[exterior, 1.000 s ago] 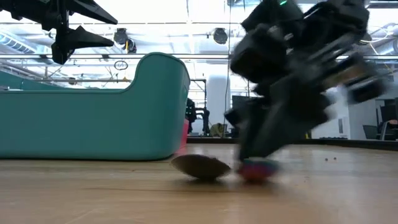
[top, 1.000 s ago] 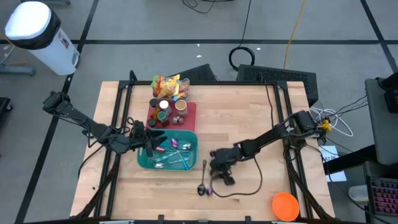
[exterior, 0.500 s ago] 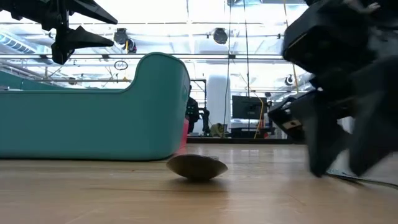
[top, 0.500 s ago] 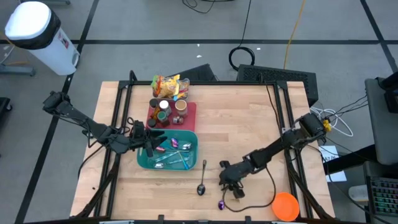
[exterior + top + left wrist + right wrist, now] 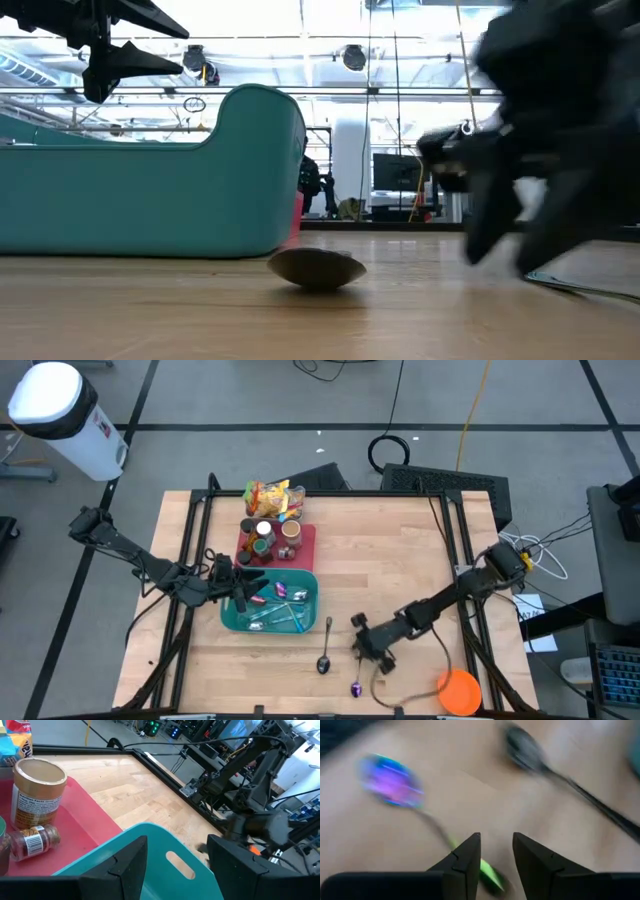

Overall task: Pick & Place Food Item
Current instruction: Put the violet spoon into the blue bin

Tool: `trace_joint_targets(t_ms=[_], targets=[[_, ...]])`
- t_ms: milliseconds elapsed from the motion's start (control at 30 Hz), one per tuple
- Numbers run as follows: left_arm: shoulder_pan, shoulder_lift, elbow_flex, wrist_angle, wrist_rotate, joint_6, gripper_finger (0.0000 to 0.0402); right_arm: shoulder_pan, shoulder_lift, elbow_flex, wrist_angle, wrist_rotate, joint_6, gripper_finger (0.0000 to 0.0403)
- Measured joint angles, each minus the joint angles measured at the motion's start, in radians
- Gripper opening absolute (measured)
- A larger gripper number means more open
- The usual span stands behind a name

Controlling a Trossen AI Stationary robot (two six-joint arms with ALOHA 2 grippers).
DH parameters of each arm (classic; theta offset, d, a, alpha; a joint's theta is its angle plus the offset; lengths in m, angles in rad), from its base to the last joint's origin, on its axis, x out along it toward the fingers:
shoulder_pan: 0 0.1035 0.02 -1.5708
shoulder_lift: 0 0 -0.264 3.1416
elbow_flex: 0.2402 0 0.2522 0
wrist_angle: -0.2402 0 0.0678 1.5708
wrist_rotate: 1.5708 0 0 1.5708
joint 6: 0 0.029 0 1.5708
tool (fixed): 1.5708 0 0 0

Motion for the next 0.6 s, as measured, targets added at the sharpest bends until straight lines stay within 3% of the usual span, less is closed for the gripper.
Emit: trace_joint_targets(t_ms=[133,600], targets=[[0.000,0.000,0.000,0.001,-0.002,0.001,0.0212,0.057,0.001,0.003,0.055,-0.025,-0.021,0.0110],[0.000,0.000,0.000,0.046,-0.002,0.015,0.0212,0.015,0.094,0.007,0.128,-0.151,0.005,0.0139]])
